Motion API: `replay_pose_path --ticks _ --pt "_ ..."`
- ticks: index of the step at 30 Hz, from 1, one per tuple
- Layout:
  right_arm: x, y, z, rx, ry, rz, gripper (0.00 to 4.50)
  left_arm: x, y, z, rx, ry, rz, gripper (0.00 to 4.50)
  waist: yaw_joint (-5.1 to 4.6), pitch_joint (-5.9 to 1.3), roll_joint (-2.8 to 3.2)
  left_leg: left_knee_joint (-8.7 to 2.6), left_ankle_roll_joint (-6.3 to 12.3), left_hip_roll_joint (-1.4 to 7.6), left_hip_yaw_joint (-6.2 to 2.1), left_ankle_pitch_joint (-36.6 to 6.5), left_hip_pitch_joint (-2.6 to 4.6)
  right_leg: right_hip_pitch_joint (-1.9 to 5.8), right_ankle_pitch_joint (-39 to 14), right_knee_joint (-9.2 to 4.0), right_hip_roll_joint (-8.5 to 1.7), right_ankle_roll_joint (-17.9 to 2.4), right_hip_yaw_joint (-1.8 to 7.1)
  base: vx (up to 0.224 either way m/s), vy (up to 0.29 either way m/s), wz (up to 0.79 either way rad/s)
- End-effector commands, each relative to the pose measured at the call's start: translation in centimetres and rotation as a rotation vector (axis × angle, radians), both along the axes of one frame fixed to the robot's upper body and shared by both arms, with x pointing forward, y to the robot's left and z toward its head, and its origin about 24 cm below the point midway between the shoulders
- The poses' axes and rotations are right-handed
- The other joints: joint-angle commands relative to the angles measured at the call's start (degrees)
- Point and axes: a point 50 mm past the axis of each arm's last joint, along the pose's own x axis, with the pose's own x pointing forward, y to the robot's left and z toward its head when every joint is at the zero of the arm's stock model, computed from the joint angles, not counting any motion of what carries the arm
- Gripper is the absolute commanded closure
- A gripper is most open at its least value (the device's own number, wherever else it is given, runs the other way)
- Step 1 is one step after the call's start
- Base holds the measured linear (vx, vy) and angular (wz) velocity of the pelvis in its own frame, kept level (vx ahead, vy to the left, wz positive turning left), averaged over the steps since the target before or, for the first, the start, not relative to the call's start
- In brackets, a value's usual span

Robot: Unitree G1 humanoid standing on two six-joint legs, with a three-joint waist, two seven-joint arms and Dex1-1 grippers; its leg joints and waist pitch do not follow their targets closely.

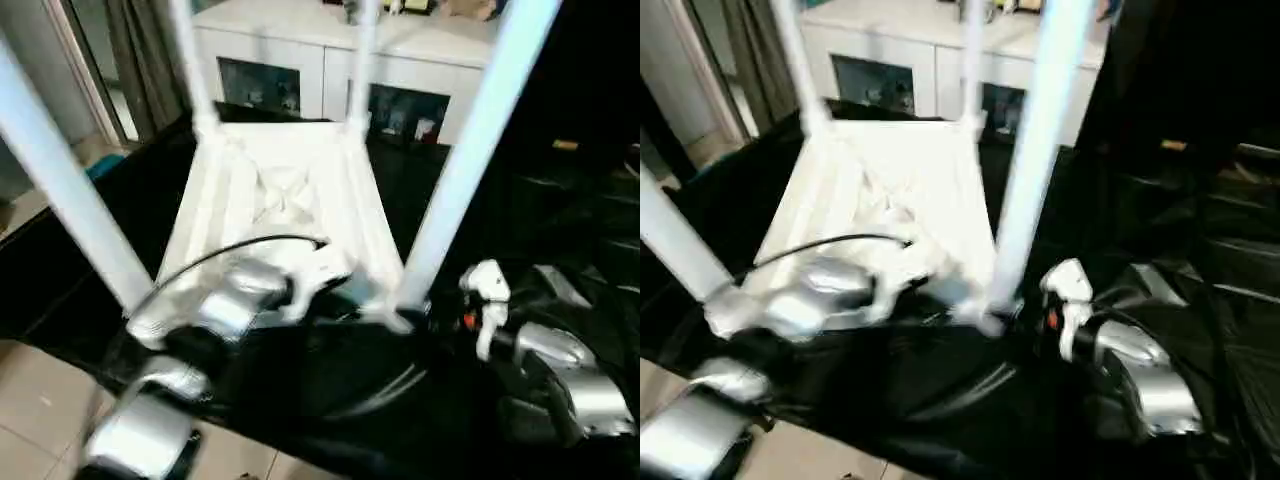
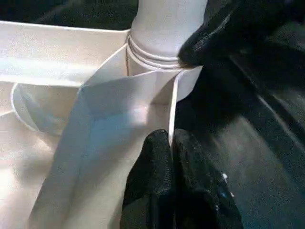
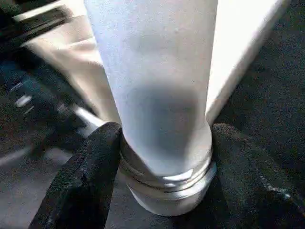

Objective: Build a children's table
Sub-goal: Rotate leg to tighten

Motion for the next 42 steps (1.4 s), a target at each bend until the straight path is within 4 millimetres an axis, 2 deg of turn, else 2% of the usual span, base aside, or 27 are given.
replay_pose_path --ticks 1,4,6,11,12,13,15,18,20,21,22,24,25,26,27,29,32,33,36,37,42 --pt "0.2 1.5 -1.9 -0.074 0.079 -0.117 1.85 0.2 -1.7 -1.1 0.026 -0.008 0.163 4.50 -0.63 -1.88 -0.81 -4.81 -0.12 3.85 -2.53 -19.0 0.75 0.68 -25.5 -5.47 -5.10 -8.8 2.74 0.000 0.000 0.00" --pt "0.7 2.4 -2.1 -0.063 0.098 -0.262 1.85 0.5 -2.7 -1.1 0.031 -0.037 0.218 4.50 -1.12 -1.99 -0.88 -4.81 -0.25 3.65 -2.58 -19.3 0.73 0.73 -24.6 -5.51 -5.06 -8.7 2.76 0.000 0.000 0.00" --pt "0.7 3.0 -2.0 -0.083 0.083 -0.248 1.85 0.3 -2.9 -1.1 0.033 -0.039 0.197 4.50 -1.24 -2.13 -0.65 -4.68 0.63 3.59 -2.47 -18.2 0.54 0.84 -23.0 -5.52 -5.19 -8.8 2.92 0.000 0.000 0.00" --pt "0.8 3.4 -1.1 -0.048 0.007 -0.182 1.85 0.1 -2.8 -1.1 0.035 -0.038 0.119 4.50 -1.15 -2.25 -0.65 -4.55 2.34 3.61 -2.26 -15.7 0.11 1.14 -18.8 -5.09 -5.19 -9.9 2.97 0.000 0.000 0.00" --pt "0.8 3.1 -0.8 -0.035 -0.013 -0.170 1.85 -0.1 -2.6 -1.2 0.038 -0.030 0.087 4.50 -1.10 -2.31 -0.67 -4.51 2.46 3.62 -2.23 -15.5 0.10 1.22 -18.7 -5.09 -5.22 -9.9 2.97 0.000 0.000 0.00" --pt "0.8 3.0 -0.7 -0.033 -0.016 -0.169 1.50 -0.1 -2.6 -1.3 0.039 -0.028 0.082 4.50 -1.09 -2.31 -0.61 -4.50 2.71 3.62 -2.21 -15.1 0.05 1.24 -18.2 -5.02 -5.16 -10.0 2.97 0.000 0.000 0.00" --pt "0.9 2.3 -0.3 -0.019 -0.022 -0.150 1.23 -0.3 -2.2 -1.3 0.039 -0.015 0.031 4.50 -1.04 -2.50 -0.56 -4.40 3.21 3.69 -2.10 -13.9 0.05 1.36 -15.6 -4.70 -5.13 -10.8 3.01 0.000 0.000 0.00" --pt "0.5 0.9 0.6 -0.049 -0.030 -0.009 0.97 -0.7 -1.1 -1.3 0.031 0.021 -0.072 4.50 -0.91 -2.66 -0.60 -4.14 4.46 3.58 -2.03 -11.9 -0.17 1.84 -12.8 -4.41 -5.13 -11.6 2.90 0.000 0.000 0.00" --pt "0.3 0.6 0.9 -0.061 -0.040 0.035 0.97 -0.8 -0.8 -1.3 0.029 0.029 -0.097 4.50 -0.81 -2.91 -0.58 -3.75 6.15 3.68 -1.91 -8.7 -0.38 1.98 -6.2 -3.61 -5.09 -13.6 2.88 0.000 0.000 0.00" --pt "0.0 -0.1 1.5 -0.039 -0.052 0.106 0.97 -1.1 0.0 -1.2 0.018 0.059 -0.161 4.50 -0.67 -3.00 -0.59 -3.66 6.86 3.73 -1.95 -7.9 -0.51 2.17 -4.5 -3.35 -5.26 -14.3 2.82 0.000 0.000 0.00" --pt "-0.2 -0.3 1.8 -0.025 -0.055 0.137 0.97 -1.3 0.4 -1.1 0.010 0.074 -0.191 4.50 -0.66 -3.07 -0.67 -3.61 7.28 3.80 -1.90 -7.5 -0.49 2.21 -3.7 -3.24 -5.21 -14.6 2.84 0.000 0.000 0.00" --pt "-0.6 -0.6 2.4 -0.001 -0.057 0.208 0.97 -1.6 1.0 -0.9 -0.014 0.100 -0.244 4.50 -0.45 -3.09 -0.48 -3.52 7.97 3.92 -1.81 -7.0 -0.39 1.99 -2.3 -3.03 -5.14 -15.4 2.80 0.000 0.000 0.00" --pt "-0.8 -0.7 2.6 0.012 -0.056 0.241 0.97 -1.7 1.3 -0.8 -0.016 0.122 -0.262 4.50 -0.04 -3.12 -0.44 -3.47 8.30 4.15 -1.74 -6.8 -0.40 2.04 -1.6 -2.85 -5.02 -15.8 2.72 0.000 0.000 0.00" --pt "-1.0 -0.8 2.8 0.020 -0.055 0.261 0.97 -1.8 1.6 -0.8 -0.016 0.136 -0.271 4.50 0.36 -3.08 -0.30 -3.46 8.41 4.36 -1.67 -6.6 -0.35 1.90 -1.1 -2.63 -4.92 -16.1 2.67 0.000 0.000 0.00" --pt "-1.0 -0.8 3.0 0.046 -0.056 0.276 0.97 -1.9 1.9 -0.8 -0.012 0.150 -0.290 4.50 0.63 -3.05 -0.85 -3.52 8.33 4.46 -1.56 -6.9 -0.17 1.72 -1.5 -2.64 -4.88 -16.2 2.62 0.000 0.000 0.00" --pt "-1.0 -0.8 3.3 0.075 -0.062 0.295 0.97 -2.1 2.3 -0.9 -0.004 0.162 -0.311 4.50 0.93 -3.02 -0.49 -3.58 7.88 4.49 -1.59 -7.4 -0.17 1.67 -2.9 -2.59 -5.06 -16.3 2.64 0.000 0.000 0.00" --pt "-1.3 -0.5 3.6 0.108 -0.056 0.364 0.97 -2.4 3.0 -1.1 0.010 0.183 -0.327 4.50 1.33 -2.92 -0.54 -3.69 6.46 4.48 -1.56 -8.3 -0.13 1.61 -5.0 -2.80 -5.16 -15.8 2.71 0.000 0.000 0.00" --pt "-1.5 -0.3 3.5 0.112 -0.044 0.399 0.97 -2.4 3.2 -1.1 0.013 0.188 -0.326 4.50 1.36 -2.91 -0.76 -3.67 6.35 4.41 -1.52 -8.2 -0.16 1.62 -5.2 -2.81 -5.13 -15.6 2.71 0.000 0.000 0.00" --pt "-1.7 -0.1 3.3 0.107 -0.032 0.427 0.97 -2.4 3.4 -1.1 0.012 0.189 -0.326 4.50 1.63 -2.95 -0.76 -3.64 5.95 4.36 -1.55 -7.6 -0.15 1.64 -5.2 -2.73 -5.22 -15.2 2.75 0.000 0.000 0.00" --pt "-1.8 0.0 3.2 0.098 -0.024 0.442 1.22 -2.5 3.4 -1.1 0.013 0.190 -0.327 4.50 1.74 -2.93 -0.76 -3.63 5.90 4.29 -1.55 -7.5 -0.12 1.60 -5.7 -2.81 -5.21 -15.0 2.74 0.000 0.000 0.00" --pt "-2.0 0.1 2.7 0.063 -0.007 0.475 1.63 -2.5 3.5 -1.1 0.017 0.186 -0.323 4.50 1.82 -2.90 -0.86 -3.64 5.57 4.21 -1.58 -7.5 -0.16 1.54 -7.1 -2.94 -5.19 -14.2 2.76 0.000 0.000 0.00"
